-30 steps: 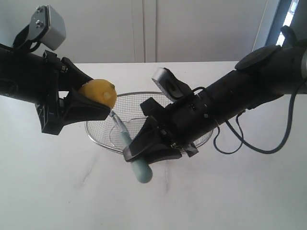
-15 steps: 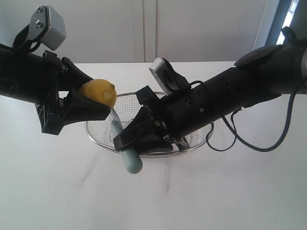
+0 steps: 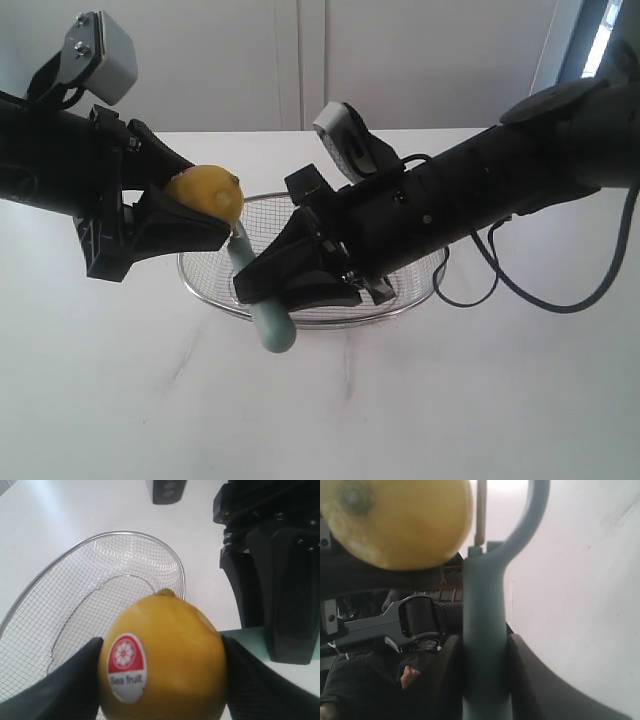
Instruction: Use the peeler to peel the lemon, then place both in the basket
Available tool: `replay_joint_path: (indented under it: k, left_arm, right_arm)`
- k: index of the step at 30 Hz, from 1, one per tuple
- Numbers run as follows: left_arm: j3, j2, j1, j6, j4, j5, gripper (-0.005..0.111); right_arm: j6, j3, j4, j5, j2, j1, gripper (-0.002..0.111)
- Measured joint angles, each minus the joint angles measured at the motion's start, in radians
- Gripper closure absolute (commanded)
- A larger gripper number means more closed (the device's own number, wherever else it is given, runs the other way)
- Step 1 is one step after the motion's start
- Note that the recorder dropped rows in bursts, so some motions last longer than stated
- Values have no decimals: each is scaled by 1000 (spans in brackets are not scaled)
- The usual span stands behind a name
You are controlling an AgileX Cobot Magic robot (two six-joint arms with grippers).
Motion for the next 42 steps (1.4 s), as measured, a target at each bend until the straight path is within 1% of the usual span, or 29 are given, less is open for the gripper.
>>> replay_joint_path:
  k: [17, 42]
  left_arm:
    - [0, 0, 0, 0, -19, 4, 107]
    - [0, 0, 0, 2, -6, 0, 107]
  right_arm:
    - [0, 0, -33, -17, -46, 0, 108]
    - [-8, 0, -30, 0, -51, -49, 108]
